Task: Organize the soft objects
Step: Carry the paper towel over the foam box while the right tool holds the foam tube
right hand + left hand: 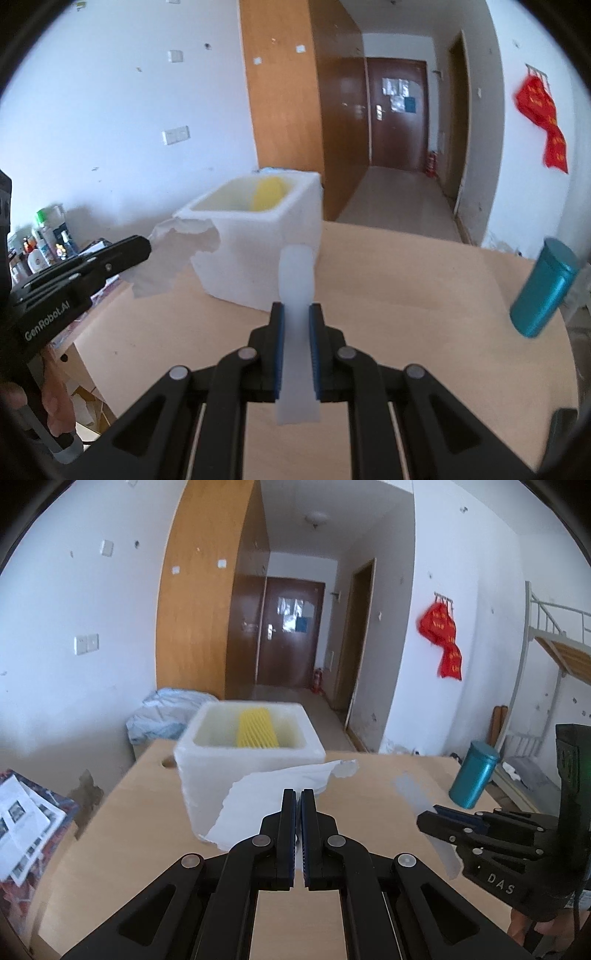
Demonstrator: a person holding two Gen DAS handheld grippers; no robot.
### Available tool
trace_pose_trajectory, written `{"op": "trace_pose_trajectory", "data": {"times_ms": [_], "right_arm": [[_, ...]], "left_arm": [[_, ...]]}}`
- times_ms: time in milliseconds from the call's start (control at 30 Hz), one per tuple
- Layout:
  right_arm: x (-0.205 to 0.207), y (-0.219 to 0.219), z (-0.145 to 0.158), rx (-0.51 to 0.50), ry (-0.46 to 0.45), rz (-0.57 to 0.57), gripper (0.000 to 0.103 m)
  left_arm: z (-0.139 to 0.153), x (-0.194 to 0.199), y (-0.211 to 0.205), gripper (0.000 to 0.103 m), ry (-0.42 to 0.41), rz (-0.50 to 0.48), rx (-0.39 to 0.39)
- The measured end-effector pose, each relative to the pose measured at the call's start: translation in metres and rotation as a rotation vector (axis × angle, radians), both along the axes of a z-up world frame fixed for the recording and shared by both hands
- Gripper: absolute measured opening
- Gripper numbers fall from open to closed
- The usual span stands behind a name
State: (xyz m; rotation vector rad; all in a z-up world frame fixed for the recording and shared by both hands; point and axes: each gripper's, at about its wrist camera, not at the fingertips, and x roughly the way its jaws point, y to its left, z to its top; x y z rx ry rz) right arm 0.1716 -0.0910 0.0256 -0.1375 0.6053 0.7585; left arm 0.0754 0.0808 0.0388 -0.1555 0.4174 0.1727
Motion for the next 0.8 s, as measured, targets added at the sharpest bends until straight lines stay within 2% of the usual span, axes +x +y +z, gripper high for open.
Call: {"op": "trace_pose_trajectory", "data": {"times_ms": [300, 800], "right_arm": [[0.004, 0.021, 0.026, 0.041, -0.055, 0.061, 0.015], [0.027, 0.054, 0.030, 0.036, -0.049, 0.106, 0.015]], "left_arm": [[0.027, 0.002, 0.012, 0.002, -0.063, 0.035, 0.037], [0.027, 0.036, 0.042, 0.002, -0.053, 0.074, 0.028]]}}
